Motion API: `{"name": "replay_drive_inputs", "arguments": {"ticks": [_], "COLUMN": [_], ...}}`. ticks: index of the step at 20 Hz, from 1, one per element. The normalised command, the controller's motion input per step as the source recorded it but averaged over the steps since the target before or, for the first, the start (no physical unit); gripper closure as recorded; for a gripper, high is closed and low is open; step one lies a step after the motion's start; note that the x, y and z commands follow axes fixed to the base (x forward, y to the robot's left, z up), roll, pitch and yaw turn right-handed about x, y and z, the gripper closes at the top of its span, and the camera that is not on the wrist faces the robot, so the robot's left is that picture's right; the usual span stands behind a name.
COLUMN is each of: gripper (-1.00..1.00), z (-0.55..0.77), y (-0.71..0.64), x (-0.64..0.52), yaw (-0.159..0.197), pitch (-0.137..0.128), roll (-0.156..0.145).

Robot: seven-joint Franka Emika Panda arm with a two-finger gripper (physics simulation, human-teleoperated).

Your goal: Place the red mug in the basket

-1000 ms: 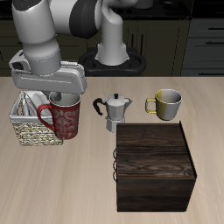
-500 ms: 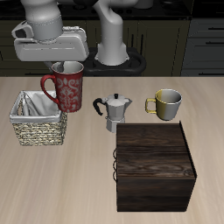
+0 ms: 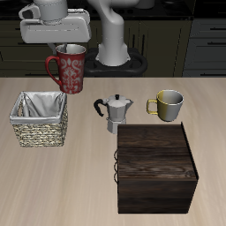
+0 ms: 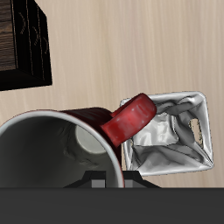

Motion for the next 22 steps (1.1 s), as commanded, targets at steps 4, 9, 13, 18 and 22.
{"name": "replay_drive_inputs", "arguments": {"ticks": [4, 9, 13, 18, 22], "gripper": [1.00, 1.00, 1.00, 1.00, 1.00], "z": [0.08, 0.10, 0.17, 0.07, 0.02], "y": [0.04, -0.03, -0.25, -0.31, -0.24], "x": [-0.52, -0.53, -0.25, -0.08, -0.05], "yaw": [0.052, 0.051, -0.013, -0.035, -0.026], "pitch": [-0.020, -0.057, -0.049, -0.011, -0.015], "roll": [-0.008, -0.009, -0.042, -0.057, -0.043]}}
